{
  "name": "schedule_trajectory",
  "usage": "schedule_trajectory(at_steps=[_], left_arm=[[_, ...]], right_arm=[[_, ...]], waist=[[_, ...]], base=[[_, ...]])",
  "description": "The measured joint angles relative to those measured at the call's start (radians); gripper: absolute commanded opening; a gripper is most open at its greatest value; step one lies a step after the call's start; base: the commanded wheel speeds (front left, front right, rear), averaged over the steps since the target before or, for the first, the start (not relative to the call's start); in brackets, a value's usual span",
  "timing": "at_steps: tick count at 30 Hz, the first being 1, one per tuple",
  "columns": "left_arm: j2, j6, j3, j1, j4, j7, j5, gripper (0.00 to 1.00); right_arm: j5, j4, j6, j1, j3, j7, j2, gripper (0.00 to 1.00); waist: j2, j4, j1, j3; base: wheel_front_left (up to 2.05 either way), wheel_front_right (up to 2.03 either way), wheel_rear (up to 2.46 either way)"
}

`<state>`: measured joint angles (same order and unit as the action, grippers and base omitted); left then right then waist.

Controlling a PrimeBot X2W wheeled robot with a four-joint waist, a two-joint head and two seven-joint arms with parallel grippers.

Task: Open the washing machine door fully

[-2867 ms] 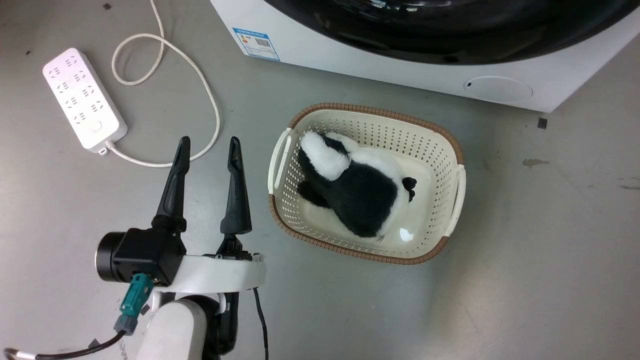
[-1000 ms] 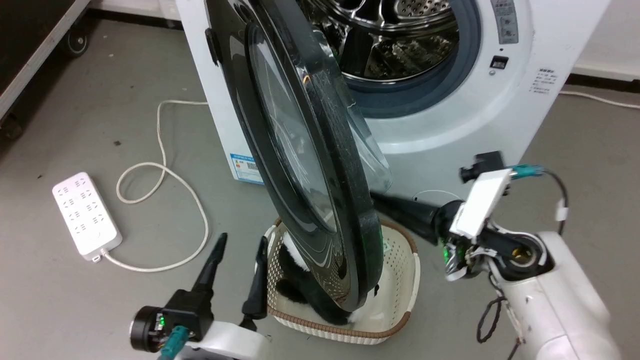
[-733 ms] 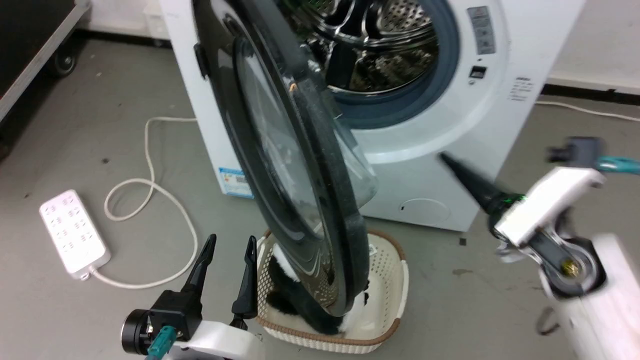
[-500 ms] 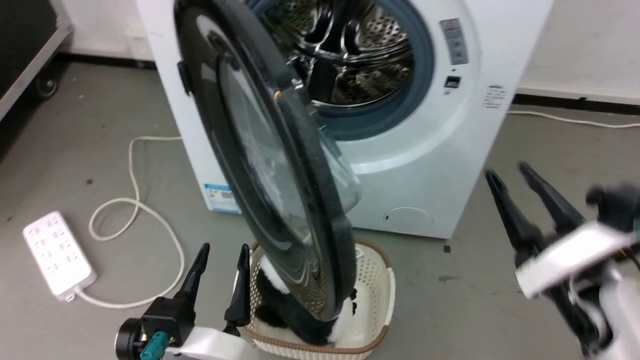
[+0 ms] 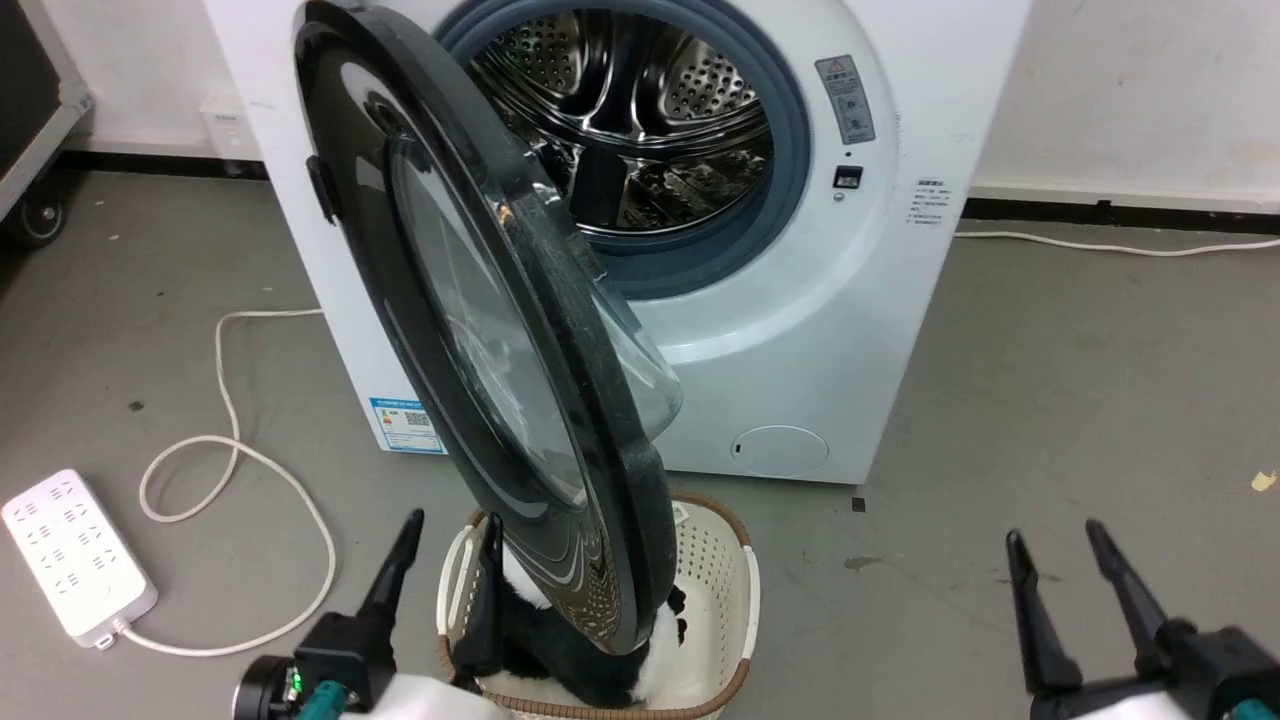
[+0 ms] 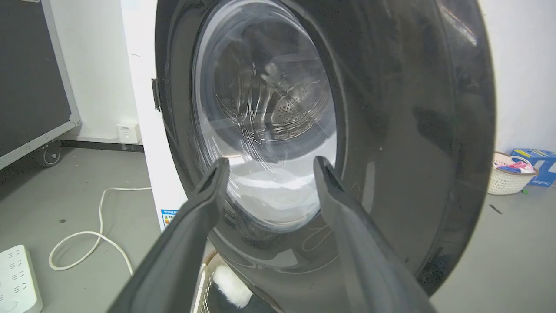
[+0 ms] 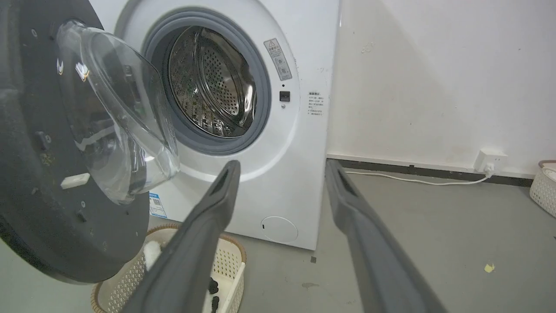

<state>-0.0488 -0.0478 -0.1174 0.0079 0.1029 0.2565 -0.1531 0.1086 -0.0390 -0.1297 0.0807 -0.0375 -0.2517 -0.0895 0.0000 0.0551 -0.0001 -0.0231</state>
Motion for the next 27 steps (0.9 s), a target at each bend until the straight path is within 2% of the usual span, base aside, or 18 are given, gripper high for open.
schedule_trajectory(at_steps=[9, 16, 17, 18, 24, 27], left_arm=[[0.0, 0.001, -0.014, 0.01, 0.025, 0.0, 0.028, 1.0], [0.0, 0.011, -0.023, 0.01, 0.024, 0.0, 0.025, 1.0], [0.0, 0.011, -0.024, 0.01, 0.023, 0.0, 0.021, 0.83], [0.0, 0.011, -0.025, 0.01, 0.023, 0.0, 0.015, 0.0], [0.0, 0.011, -0.021, 0.01, -0.014, 0.0, 0.001, 0.0], [0.0, 0.025, -0.003, 0.008, -0.066, 0.0, -0.02, 0.0]], right_arm=[[-0.075, 0.027, 0.0, 0.039, 0.023, -0.006, 0.032, 1.0], [-0.046, 0.036, 0.0, 0.039, 0.017, -0.006, 0.033, 1.0], [-0.041, 0.036, 0.0, 0.038, 0.016, -0.006, 0.033, 1.0], [-0.037, 0.036, 0.0, 0.038, 0.015, -0.006, 0.033, 1.0], [-0.026, 0.038, 0.0, 0.038, 0.011, -0.006, 0.034, 1.0], [-0.021, 0.039, 0.0, 0.038, 0.012, -0.006, 0.034, 1.0]], waist=[[0.0, -0.018, 0.0002, 0.009], [0.0, -0.02, 0.0002, 0.016], [0.0, -0.02, 0.0002, 0.017], [0.0, -0.02, 0.0002, 0.017], [0.0, -0.021, 0.0002, 0.013], [0.0, -0.022, 0.0002, 0.01]], base=[[0.0, 0.0, 0.0], [0.0, 0.0, 0.0], [0.0, 0.0, 0.0], [0.0, 0.0, 0.0], [0.0, 0.0, 0.0], [0.0, 0.0, 0.0]])
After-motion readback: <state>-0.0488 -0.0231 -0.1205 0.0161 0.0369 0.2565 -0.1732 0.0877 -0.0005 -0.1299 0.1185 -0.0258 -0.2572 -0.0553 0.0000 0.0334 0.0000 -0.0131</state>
